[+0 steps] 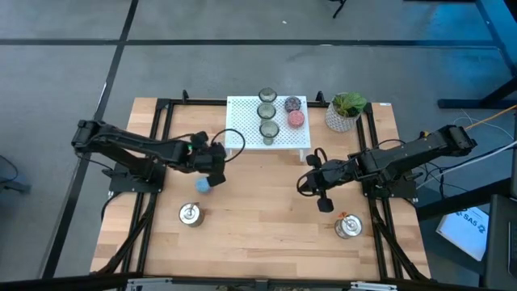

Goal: Pick & Place candle stick holders
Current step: Put the blue patterned scented candle on the shelf aligned with the other patterned scented candles

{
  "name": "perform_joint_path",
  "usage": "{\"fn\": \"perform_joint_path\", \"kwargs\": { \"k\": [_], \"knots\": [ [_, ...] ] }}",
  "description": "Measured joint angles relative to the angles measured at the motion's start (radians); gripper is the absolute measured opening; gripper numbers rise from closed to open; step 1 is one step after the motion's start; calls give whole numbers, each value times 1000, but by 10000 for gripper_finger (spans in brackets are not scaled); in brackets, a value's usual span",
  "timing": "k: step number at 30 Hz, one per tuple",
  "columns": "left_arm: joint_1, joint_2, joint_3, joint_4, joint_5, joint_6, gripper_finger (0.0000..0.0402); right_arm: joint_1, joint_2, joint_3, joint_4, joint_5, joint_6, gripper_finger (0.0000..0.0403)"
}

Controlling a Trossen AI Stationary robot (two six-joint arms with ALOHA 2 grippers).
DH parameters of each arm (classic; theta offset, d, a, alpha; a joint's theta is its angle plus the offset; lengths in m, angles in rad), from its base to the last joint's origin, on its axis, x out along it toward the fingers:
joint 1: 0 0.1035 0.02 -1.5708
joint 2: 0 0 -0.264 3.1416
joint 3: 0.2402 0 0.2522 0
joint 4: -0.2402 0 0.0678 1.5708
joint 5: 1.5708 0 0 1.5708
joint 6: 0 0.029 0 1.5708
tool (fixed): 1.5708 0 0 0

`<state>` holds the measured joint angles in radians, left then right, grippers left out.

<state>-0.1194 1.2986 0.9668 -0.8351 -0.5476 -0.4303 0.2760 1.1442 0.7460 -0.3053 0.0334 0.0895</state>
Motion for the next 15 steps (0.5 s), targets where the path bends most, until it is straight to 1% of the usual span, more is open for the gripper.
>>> {"fn": "perform_joint_path", "kwargs": {
  "k": [4,8,11,15],
  "knots": [
    [-28,-47,0,-30,160,-68,5,0,0,0,5,0,0,2],
    [-47,-53,0,-105,260,-165,25,-1,0,0,5,0,0,2],
    [-72,-41,0,-179,315,-220,56,-1,0,0,6,0,0,2],
    [-111,-30,-1,-223,340,-297,113,-1,0,0,5,0,0,2]
  ]
}}
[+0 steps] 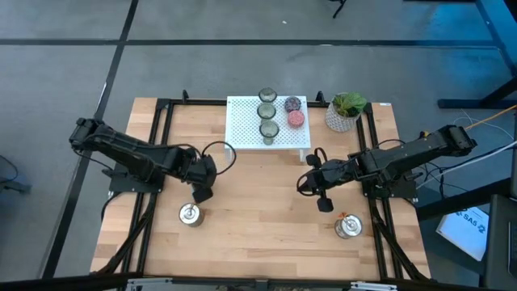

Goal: Pick & Place candle stick holders
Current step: Put the blue patterned scented candle on the shelf aligned with the other patterned scented candles

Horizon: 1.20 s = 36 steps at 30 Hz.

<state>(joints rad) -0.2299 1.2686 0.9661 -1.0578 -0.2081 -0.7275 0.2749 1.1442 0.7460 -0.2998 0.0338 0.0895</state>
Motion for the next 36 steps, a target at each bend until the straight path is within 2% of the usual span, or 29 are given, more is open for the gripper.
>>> {"fn": "perform_joint_path", "kwargs": {
  "k": [9,16,23,29,36],
  "knots": [
    [-52,8,0,7,-52,-65,251,0,0,0,-2,0,0,2],
    [-39,67,0,6,-21,-184,324,0,0,0,-2,0,0,3],
    [7,165,0,8,25,-192,347,0,0,0,-2,-1,0,3],
    [51,232,0,9,60,-115,348,0,0,0,-2,-1,0,3],
    [77,297,0,68,153,-1,348,0,0,0,-3,-4,0,3]
  ]
}}
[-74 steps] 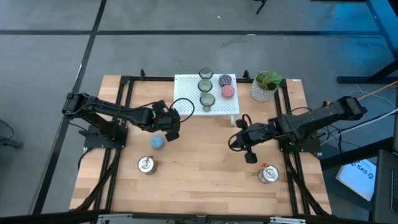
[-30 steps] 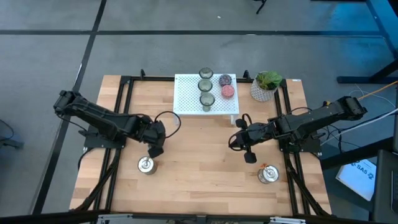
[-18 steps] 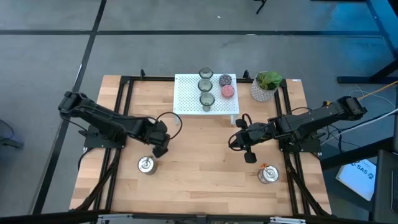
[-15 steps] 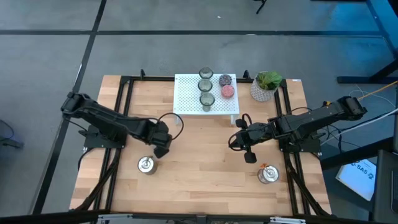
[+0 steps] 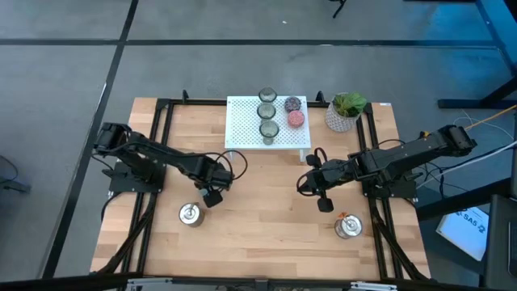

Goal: Pick & Place candle stick holders
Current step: Put the blue patterned scented candle on the shelf aligned with the other patterned scented candles

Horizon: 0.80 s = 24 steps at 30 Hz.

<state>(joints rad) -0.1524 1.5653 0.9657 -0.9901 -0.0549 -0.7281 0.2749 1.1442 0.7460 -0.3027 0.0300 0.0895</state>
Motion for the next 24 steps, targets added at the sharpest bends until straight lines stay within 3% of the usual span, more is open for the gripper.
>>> {"fn": "perform_joint_path", "kwargs": {
  "k": [11,16,24],
  "knots": [
    [31,82,0,-31,-21,70,348,1,0,0,-3,-7,0,3],
    [26,117,0,-10,16,112,346,1,0,0,-3,-7,0,3],
    [-17,149,0,45,35,140,296,1,0,0,-1,-7,0,3]
  ]
}}
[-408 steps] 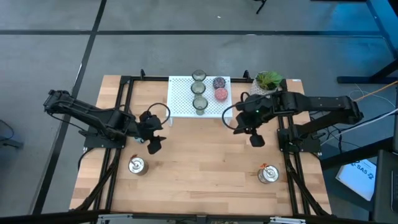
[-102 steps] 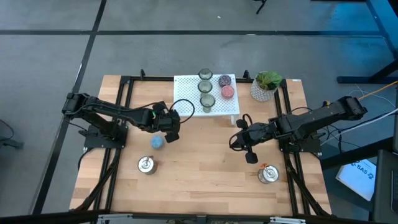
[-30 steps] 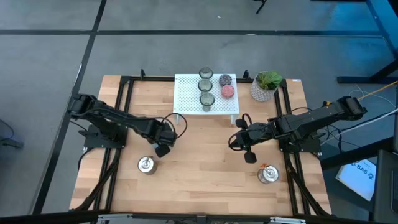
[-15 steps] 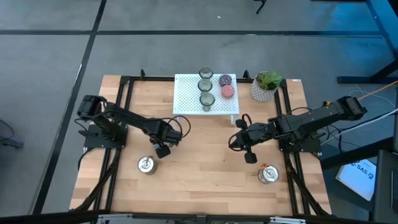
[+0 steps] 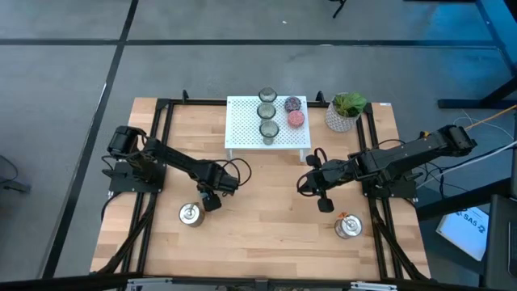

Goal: Pick & Place candle stick holders
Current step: Put the blue patterned scented candle on the shelf aligned with the other patterned scented candles

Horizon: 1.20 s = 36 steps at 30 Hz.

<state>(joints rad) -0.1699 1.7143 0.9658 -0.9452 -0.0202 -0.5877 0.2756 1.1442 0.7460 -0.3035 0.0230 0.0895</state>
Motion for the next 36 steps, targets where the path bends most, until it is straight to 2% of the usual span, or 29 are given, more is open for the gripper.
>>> {"fn": "perform_joint_path", "kwargs": {
  "k": [9,19,23,29,32,36],
  "knots": [
    [-37,-8,10,17,27,8,294,0,0,0,24,0,0,3],
    [-59,-22,137,65,-4,82,294,0,0,0,120,0,-96,16],
    [-59,-22,203,68,-35,122,294,0,0,0,159,-29,-119,56],
    [-60,-23,270,142,-46,172,294,2,36,0,277,-42,-209,163],
    [-60,-23,284,183,-45,185,294,3,83,0,371,-43,-300,209],
    [-66,-23,306,234,-27,216,294,18,169,0,482,-42,-489,240]
  ]
}}
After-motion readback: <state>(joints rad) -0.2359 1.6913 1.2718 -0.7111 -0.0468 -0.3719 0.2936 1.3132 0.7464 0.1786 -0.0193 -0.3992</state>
